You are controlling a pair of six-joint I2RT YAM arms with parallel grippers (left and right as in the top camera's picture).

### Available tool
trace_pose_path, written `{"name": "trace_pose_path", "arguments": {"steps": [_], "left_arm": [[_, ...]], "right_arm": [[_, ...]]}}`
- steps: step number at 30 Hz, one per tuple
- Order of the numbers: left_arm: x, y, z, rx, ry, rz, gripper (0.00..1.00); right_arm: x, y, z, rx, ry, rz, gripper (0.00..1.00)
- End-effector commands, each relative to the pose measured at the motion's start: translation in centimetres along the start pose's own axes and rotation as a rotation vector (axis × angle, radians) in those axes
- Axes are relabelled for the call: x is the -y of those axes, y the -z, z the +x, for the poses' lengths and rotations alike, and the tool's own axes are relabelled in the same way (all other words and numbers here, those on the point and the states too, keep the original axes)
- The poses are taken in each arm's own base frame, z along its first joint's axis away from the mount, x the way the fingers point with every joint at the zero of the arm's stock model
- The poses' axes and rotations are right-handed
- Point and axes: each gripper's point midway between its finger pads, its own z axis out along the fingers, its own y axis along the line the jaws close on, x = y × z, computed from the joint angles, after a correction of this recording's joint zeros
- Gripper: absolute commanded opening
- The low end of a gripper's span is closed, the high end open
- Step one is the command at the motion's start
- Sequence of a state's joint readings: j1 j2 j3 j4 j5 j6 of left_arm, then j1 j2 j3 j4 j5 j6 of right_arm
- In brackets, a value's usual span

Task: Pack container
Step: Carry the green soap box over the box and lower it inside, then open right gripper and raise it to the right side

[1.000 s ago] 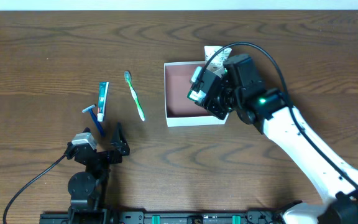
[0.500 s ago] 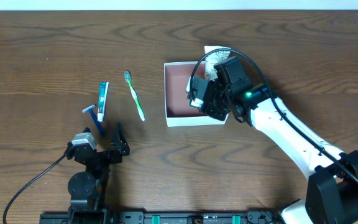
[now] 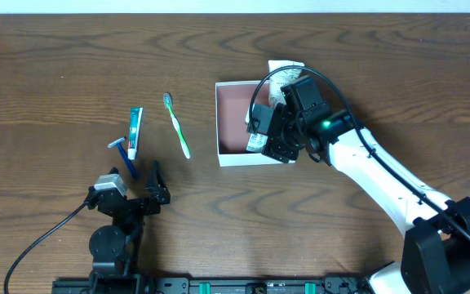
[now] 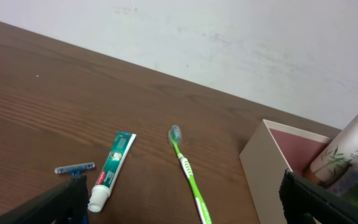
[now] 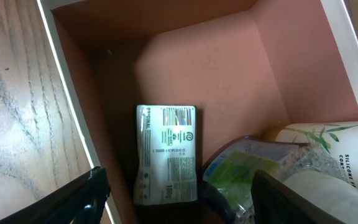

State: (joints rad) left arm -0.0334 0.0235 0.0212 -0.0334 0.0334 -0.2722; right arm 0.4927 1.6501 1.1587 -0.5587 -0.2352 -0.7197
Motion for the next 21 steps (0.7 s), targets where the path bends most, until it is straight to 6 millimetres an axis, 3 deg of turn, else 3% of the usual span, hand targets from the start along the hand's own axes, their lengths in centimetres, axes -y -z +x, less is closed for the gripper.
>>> {"name": "trace_pose_path", "arguments": {"steps": [1, 7, 11, 13, 16, 21], "left_arm": [[-1.1, -0.1, 1.5, -0.042, -0.011, -0.047, 0.98], [-1.1, -0.1, 1.5, -0.042, -0.010, -0.047, 0.98], [-1.1, -0.1, 1.5, -0.042, -0.011, -0.047, 0.98], [-1.1, -0.1, 1.5, -0.042, -0.011, -0.047, 0.98], [-1.1, -0.1, 1.5, -0.042, -0.010, -0.047, 0.98], [-1.1, -0.1, 1.5, -0.042, -0.011, -0.047, 0.98]], "right_arm": [[-0.7, 0.8, -2.1, 0.045, -0.006, -0.003, 0.75], [-2.9, 4.9, -7.0, 0.184, -0.039, -0.006, 0.77], [-1.4, 9.1, -8.1, 0.244, -0.218, 0.109, 0.81], [0.3, 11.1, -7.2, 0.246, -0.332, 0.203, 0.82], [3.7, 13.7, -4.4, 0.224, -0.546, 0.375, 0.84], [8.5, 16.2, 3.1, 0.137, -0.959, 0.618, 0.85]]}}
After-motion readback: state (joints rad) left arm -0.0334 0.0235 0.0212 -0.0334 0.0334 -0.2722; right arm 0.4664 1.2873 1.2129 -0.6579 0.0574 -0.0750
